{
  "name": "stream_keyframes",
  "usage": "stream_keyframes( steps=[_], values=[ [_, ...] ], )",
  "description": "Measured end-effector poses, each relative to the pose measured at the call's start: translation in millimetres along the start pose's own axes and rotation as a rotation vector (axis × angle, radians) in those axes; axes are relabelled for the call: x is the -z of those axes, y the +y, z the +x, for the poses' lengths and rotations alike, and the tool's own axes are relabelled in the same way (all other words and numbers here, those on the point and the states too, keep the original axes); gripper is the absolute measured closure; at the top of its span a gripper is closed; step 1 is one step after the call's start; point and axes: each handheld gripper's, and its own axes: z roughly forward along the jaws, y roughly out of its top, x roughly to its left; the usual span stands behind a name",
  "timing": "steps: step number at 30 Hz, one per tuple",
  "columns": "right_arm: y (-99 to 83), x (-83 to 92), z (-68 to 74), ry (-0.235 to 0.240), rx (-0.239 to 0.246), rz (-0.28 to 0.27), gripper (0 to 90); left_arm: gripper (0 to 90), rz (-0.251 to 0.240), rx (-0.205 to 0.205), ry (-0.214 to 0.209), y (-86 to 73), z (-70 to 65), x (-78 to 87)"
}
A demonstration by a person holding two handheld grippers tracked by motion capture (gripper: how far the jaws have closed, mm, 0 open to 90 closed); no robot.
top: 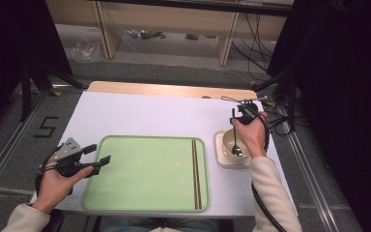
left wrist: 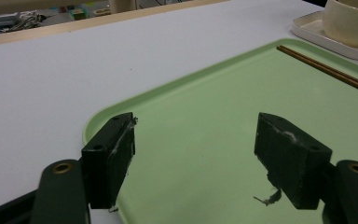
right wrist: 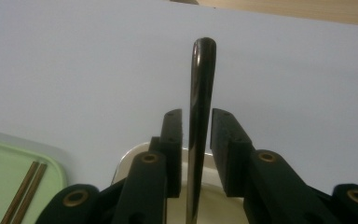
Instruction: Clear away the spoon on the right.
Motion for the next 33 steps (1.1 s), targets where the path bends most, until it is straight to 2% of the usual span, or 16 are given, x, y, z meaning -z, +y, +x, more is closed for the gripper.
stream_keyframes(
  steps=[3,5,6,7,13,15,16,19,21,24,25,26,27,29,30,33],
  values=[
    [-1.0,-1.4,-2.0,-0.003,0.027,-0.012,77.0,28.8,0.0,0.0,0.0,0.0,-0.1,0.0],
    [-1.4,-3.2,-1.8,-0.003,0.027,-0.006,78.2,28.8,0.0,0.0,0.0,0.0,0.0,0.0],
    [-1.6,-2.4,0.8,0.007,-0.011,0.014,79.2,28.8,0.0,0.001,0.0,-0.1,0.0,-0.1],
    [-1.8,-2.4,3.1,-0.006,-0.034,0.016,80.1,28.8,0.0,0.001,0.0,0.0,-0.1,0.0],
    [-2.7,-2.3,1.6,-0.01,-0.023,0.013,83.4,28.8,0.0,0.0,0.0,0.0,-0.1,0.0],
    [-2.8,-2.2,-0.4,-0.02,0.006,0.006,83.5,28.8,0.0,0.001,0.0,0.0,-0.2,-0.1],
    [-2.5,-2.3,-1.2,-0.003,0.006,0.012,83.5,28.8,0.0,0.0,0.0,0.0,-0.1,0.0],
    [-1.3,-0.1,1.4,0.007,-0.045,0.018,83.6,28.8,-0.001,0.001,0.001,0.0,-0.1,0.1],
    [-1.3,0.3,0.5,0.003,-0.042,0.017,83.7,28.8,-0.001,0.0,0.001,0.0,-0.1,0.1],
    [-0.6,3.1,2.0,0.013,-0.085,0.03,83.8,28.8,0.0,0.0,0.001,0.0,-0.1,0.1],
    [-1.7,2.7,-2.1,0.009,-0.032,0.019,83.7,28.8,0.0,0.0,0.001,0.0,-0.2,0.1],
    [-1.4,1.2,-4.8,0.015,-0.002,-0.003,83.8,28.8,0.0,0.0,0.001,0.0,-0.2,0.2],
    [-1.3,2.9,-2.5,0.015,-0.037,0.014,83.7,28.8,-0.001,0.0,0.001,0.0,-0.1,0.2],
    [-1.1,4.4,-3.1,0.011,-0.032,0.011,83.8,28.8,-0.001,0.0,0.001,0.0,-0.1,0.1],
    [-0.9,4.8,-1.8,0.009,-0.054,0.002,83.8,28.8,0.0,0.0,0.001,-0.1,-0.1,0.0],
    [-0.7,4.8,-2.8,0.008,-0.051,-0.002,83.8,28.8,0.0,0.0,0.001,0.0,0.0,0.1]
  ],
)
